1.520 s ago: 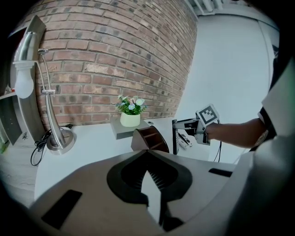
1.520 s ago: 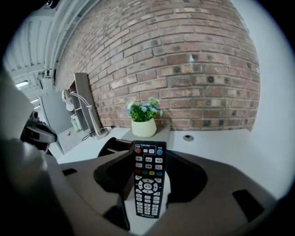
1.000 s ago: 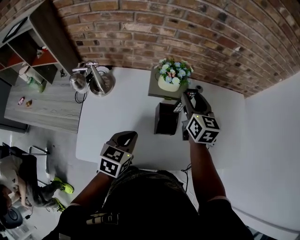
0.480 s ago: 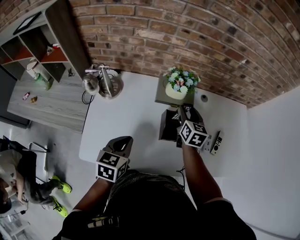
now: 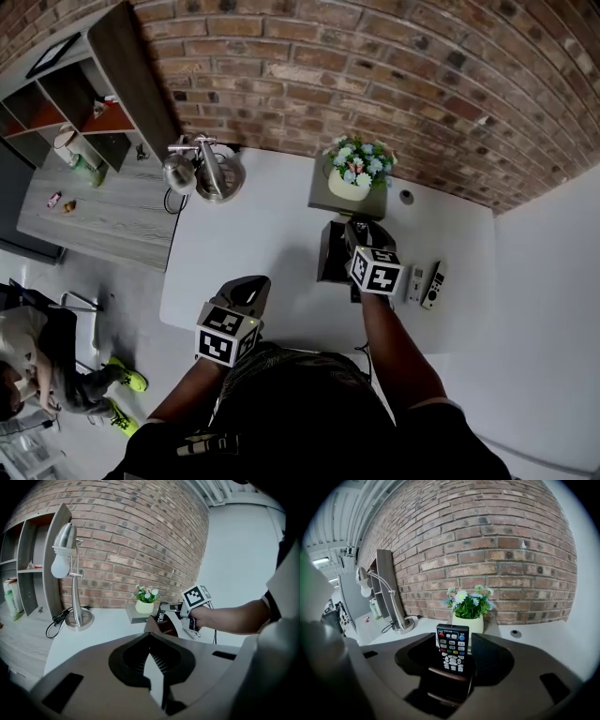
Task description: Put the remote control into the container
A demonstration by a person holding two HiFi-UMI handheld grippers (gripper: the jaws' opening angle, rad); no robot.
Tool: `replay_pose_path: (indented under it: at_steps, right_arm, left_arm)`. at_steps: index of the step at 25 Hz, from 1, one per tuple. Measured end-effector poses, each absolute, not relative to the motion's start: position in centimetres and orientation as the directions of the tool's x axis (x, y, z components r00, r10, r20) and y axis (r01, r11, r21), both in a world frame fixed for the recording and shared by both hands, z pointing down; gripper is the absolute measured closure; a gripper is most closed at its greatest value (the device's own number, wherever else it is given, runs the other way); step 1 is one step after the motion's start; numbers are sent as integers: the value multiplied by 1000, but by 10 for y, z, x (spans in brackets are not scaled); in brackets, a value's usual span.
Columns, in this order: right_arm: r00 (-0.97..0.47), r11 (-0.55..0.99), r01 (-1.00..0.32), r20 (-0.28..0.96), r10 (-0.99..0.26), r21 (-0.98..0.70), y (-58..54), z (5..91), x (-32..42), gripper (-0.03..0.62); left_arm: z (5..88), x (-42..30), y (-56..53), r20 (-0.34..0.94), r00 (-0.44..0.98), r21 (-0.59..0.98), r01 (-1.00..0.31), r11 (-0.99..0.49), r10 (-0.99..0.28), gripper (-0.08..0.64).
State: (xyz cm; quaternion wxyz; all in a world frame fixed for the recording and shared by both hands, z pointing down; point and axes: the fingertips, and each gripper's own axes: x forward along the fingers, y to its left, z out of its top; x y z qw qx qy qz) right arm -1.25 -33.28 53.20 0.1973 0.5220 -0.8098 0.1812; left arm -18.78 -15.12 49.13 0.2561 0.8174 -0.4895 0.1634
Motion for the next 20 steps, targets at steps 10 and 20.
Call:
replay_pose_path:
  at_steps: [10, 20]
  right_arm:
    - [-474, 459, -879, 364, -802, -133, -285, 455, 4, 374]
    - [-611, 483, -780, 321, -724, -397, -175, 450, 17, 584]
  left_arm:
    - [480, -172, -159, 496, 504, 230, -861, -454, -706, 566]
    - [468, -139, -149, 458, 561, 235, -824, -515, -690, 566]
